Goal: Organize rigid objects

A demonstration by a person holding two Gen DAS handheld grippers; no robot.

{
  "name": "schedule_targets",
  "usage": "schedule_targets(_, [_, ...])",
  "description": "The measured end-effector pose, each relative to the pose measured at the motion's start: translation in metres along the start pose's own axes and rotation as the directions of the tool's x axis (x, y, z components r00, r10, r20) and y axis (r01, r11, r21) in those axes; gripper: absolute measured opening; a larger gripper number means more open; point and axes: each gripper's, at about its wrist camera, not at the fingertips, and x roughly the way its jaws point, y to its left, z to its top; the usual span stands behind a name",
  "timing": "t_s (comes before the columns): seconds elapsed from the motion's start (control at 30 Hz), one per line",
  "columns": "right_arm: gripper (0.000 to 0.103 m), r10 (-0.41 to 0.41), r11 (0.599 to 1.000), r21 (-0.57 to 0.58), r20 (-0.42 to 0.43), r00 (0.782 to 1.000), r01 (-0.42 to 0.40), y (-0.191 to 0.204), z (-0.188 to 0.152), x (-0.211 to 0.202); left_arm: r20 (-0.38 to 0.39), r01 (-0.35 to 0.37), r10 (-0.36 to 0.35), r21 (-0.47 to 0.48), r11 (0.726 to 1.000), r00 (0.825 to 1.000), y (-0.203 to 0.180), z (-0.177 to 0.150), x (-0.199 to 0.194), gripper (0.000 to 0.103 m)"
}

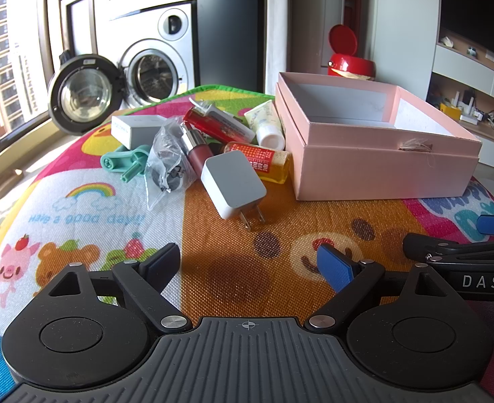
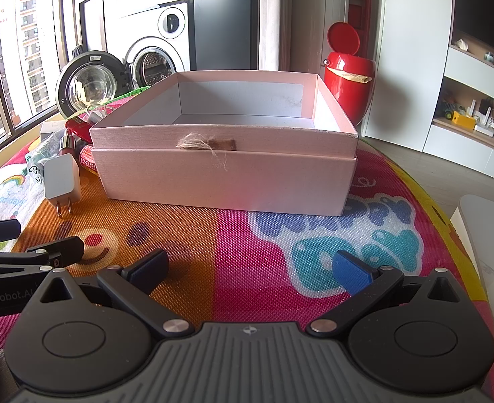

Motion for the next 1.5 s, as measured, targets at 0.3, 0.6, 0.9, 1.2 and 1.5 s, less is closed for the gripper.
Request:
schedule_targets(0.3, [0.103, 0.031, 1.0, -0.005, -0.049, 0.998, -0.031, -0.004, 0.006, 0.001, 0.001, 0.013, -0.013, -0.013, 1.0, 1.0, 0.003, 0.001, -0.001, 0.092])
schedule_targets(0.6, [0.103, 0.037, 0.997, -0.061, -0.121, 0.992, -0.045, 0.002, 0.018, 0.005, 0.082, 0.108, -0.101, -0.091, 0.99, 0.992, 0.08, 0.054, 0.002, 0.085])
schedule_targets(0.9, [0.059, 0.273, 0.873, -0.426, 0.021, 0.962, -0.238, 0.109, 0.033, -0.018, 0.092, 0.186, -0.166, -0.281, 0.942, 0.982, 0.17, 0.09, 0.028, 0.077])
schedule_targets(1.2, [0.045, 0.199, 0.838, -0.525, 0.04, 0.979, -0.149, 0.173, 0.05, 0.028, 0.065, 0.239, -0.23, -0.19, 0.952, 0.971, 0.171, 0.074, 0.026, 0.078])
schedule_targets(1.5, [0.032, 0.194, 0.89, -0.411, -0.049, 0.98, -0.196, 0.106, 0.024, 0.002, 0.038, 0.385, -0.384, -0.134, 0.913, 0.923, 0.121, 0.08, 0.031, 0.056])
